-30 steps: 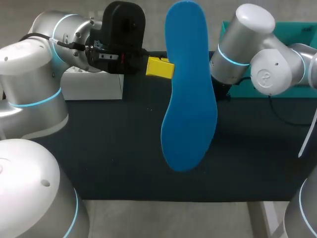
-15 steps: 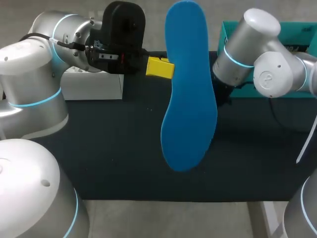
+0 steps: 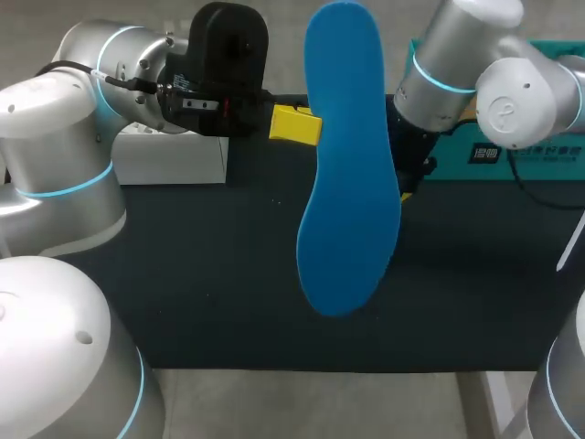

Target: Take the shoe out of the shoebox, open the shoe tongue, remove and reinsert the insole, then place the shoe into the shoebox

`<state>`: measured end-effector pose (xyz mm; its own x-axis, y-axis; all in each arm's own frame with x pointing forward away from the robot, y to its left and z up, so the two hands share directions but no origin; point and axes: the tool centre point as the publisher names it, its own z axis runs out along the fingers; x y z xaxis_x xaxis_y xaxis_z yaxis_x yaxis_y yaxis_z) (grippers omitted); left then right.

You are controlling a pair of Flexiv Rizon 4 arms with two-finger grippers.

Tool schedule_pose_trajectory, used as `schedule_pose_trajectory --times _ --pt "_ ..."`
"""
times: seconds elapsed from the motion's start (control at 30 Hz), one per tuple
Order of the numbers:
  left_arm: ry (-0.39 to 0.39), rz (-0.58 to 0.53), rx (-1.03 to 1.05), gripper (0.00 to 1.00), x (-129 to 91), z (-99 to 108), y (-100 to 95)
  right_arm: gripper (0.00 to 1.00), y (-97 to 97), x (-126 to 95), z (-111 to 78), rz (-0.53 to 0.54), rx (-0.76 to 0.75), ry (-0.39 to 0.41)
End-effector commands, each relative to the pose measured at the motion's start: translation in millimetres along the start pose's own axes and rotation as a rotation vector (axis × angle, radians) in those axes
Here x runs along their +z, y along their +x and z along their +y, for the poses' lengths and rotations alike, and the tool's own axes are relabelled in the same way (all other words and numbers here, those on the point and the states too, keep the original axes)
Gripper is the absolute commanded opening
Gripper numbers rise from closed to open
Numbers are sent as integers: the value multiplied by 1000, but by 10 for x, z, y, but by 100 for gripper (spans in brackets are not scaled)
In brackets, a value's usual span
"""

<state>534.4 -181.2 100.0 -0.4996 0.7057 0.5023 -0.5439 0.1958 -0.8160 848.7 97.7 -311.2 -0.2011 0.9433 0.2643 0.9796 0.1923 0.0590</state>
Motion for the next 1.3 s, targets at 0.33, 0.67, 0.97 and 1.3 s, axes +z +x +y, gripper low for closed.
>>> schedule_pose_trajectory --times 0.33,0.67,0.97,1.3 --pt "0 1 1 0 -2 6 -5 100 12 -376 -10 -26 -34 8" --pt "0 1 1 0 -2 6 -5 100 12 -376 -10 -26 -34 8" --pt "0 1 1 0 -2 6 -5 100 21 -672 -185 334 138 -140" --pt "0 1 1 0 -2 6 -5 100 160 -1394 -258 680 217 -305"
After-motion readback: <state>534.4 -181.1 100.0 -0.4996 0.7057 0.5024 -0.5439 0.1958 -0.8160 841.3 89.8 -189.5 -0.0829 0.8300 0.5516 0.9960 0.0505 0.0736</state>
